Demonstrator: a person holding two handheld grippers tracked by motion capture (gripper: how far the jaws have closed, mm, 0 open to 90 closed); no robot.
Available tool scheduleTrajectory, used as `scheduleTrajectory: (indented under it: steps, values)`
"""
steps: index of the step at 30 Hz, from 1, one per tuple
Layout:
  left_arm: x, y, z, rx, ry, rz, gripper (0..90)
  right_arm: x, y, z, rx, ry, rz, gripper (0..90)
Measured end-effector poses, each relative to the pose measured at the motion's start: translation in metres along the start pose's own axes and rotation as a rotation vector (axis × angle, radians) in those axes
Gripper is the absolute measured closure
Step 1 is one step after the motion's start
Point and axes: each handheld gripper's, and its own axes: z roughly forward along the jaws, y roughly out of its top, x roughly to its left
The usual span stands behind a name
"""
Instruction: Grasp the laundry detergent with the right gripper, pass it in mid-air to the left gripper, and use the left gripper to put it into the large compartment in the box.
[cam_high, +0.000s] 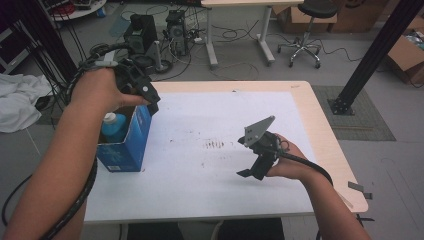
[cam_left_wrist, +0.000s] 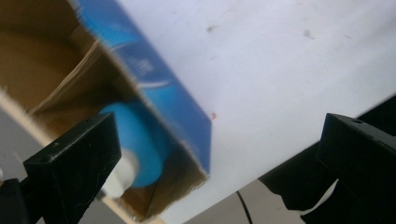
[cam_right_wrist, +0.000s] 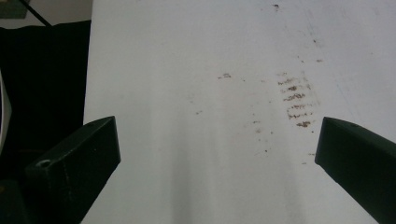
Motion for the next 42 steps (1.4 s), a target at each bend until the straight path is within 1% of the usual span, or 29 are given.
scheduleTrajectory:
  steps: [1, 3, 7, 9, 10, 11, 12, 13, 14, 15, 16, 17, 18, 19, 20, 21, 22, 23, 24, 25, 26, 27, 29, 30, 32, 35, 36, 41, 42]
  values:
    - [0.0, 0.0, 0.0, 0.0, 0.0, 0.0, 0.1, 0.0, 0.0, 0.0, 0.001, -0.001, 0.0, 0.0]
    - [-0.008, 0.002, 0.0, -0.003, -0.007, 0.063, 0.1, 0.0, 0.0, -0.001, 0.003, -0.002, 0.001, 0.0]
    - [-0.024, 0.006, -0.002, -0.038, -0.012, 0.203, 0.1, 0.0, 0.001, -0.003, 0.012, -0.007, 0.005, 0.0]
    - [-0.032, 0.007, -0.002, -0.068, -0.01, 0.297, 0.1, 0.0, 0.001, -0.004, 0.019, -0.007, 0.007, 0.0]
    - [-0.041, 0.01, 0.0, -0.063, -0.019, 0.359, 0.1, 0.0, 0.002, -0.006, 0.026, -0.009, 0.008, 0.0]
    - [-0.041, 0.01, 0.0, -0.063, -0.019, 0.359, 0.1, 0.0, 0.002, -0.006, 0.026, -0.009, 0.008, 0.0]
    - [-0.05, 0.012, 0.002, -0.067, -0.021, 0.427, 0.1, 0.0, 0.002, -0.008, 0.032, -0.012, 0.008, 0.0]
    - [-0.05, 0.012, 0.002, -0.067, -0.021, 0.427, 0.1, 0.0, 0.002, -0.009, 0.034, -0.015, 0.006, 0.0]
    - [-0.058, 0.013, 0.006, -0.07, -0.031, 0.492, 0.1, 0.0, 0.002, -0.01, 0.035, -0.017, 0.006, 0.0]
    - [-0.058, 0.013, 0.006, -0.07, -0.031, 0.492, 0.1, 0.0, 0.002, -0.01, 0.035, -0.017, 0.006, 0.0]
    - [-0.072, 0.013, 0.013, -0.076, -0.031, 0.608, 0.1, 0.0, 0.002, -0.011, 0.036, -0.019, 0.008, 0.0]
    - [-0.081, 0.011, 0.018, -0.097, 0.011, 0.641, 0.1, 0.0, 0.002, -0.011, 0.04, -0.02, 0.009, 0.0]
    - [-0.092, 0.009, 0.024, -0.098, 0.127, 0.66, 0.7, 0.0, 0.002, -0.012, 0.041, -0.019, 0.006, 0.0]
    - [-0.092, 0.009, 0.024, -0.098, 0.127, 0.66, 5.6, 0.0, 0.002, -0.012, 0.041, -0.019, 0.006, 0.0]
    - [-0.103, 0.011, 0.034, 0.037, 0.219, 0.697, 15.3, -0.001, 0.001, -0.011, 0.044, -0.019, 0.006, 0.0]
    - [-0.103, 0.011, 0.034, 0.037, 0.219, 0.697, 14.1, -0.001, 0.001, -0.011, 0.044, -0.019, 0.006, 0.0]
    - [-0.106, 0.013, 0.036, 0.108, 0.214, 0.717, 12.2, -0.001, 0.0, -0.011, 0.048, -0.02, 0.007, 0.0]
    - [-0.108, 0.014, 0.037, 0.11, 0.2, 0.723, 12.1, -0.002, 0.0, -0.011, 0.046, -0.021, 0.007, 0.0]
    - [-0.112, 0.016, 0.032, 0.058, 0.172, 0.731, 12.0, -0.002, 0.0, -0.012, 0.042, -0.022, 0.007, 0.0]
    - [-0.112, 0.016, 0.032, 0.058, 0.172, 0.731, 12.1, -0.002, 0.0, -0.012, 0.042, -0.022, 0.007, 0.0]
    - [-0.115, 0.018, 0.028, 0.028, 0.162, 0.745, 11.4, -0.002, -0.001, -0.012, 0.04, -0.02, 0.012, 0.0]
    - [-0.115, 0.018, 0.028, 0.028, 0.162, 0.745, 11.4, -0.002, -0.001, -0.012, 0.04, -0.02, 0.012, 0.0]
    - [-0.116, 0.02, 0.025, 0.016, 0.164, 0.742, 11.6, -0.003, -0.003, -0.012, 0.042, -0.021, 0.012, 0.0]
    - [-0.117, 0.021, 0.023, 0.01, 0.178, 0.748, 11.9, -0.003, -0.004, -0.012, 0.043, -0.022, 0.016, 0.0]
    - [-0.12, 0.022, 0.02, -0.019, 0.161, 0.761, 11.8, -0.002, -0.004, -0.012, 0.043, -0.021, 0.018, 0.0]
    - [-0.122, 0.024, 0.019, -0.018, 0.147, 0.768, 11.9, -0.002, -0.005, -0.012, 0.043, -0.022, 0.02, 0.0]
    - [-0.124, 0.025, 0.019, -0.023, 0.124, 0.779, 11.8, -0.002, -0.005, -0.013, 0.041, -0.021, 0.021, 0.0]
    - [-0.127, 0.025, 0.024, -0.031, 0.1, 0.783, 11.6, -0.001, -0.005, -0.013, 0.041, -0.02, 0.022, 0.0]
    - [-0.128, 0.025, 0.026, -0.017, 0.09, 0.787, 11.6, -0.001, -0.006, -0.013, 0.043, -0.019, 0.021, 0.0]
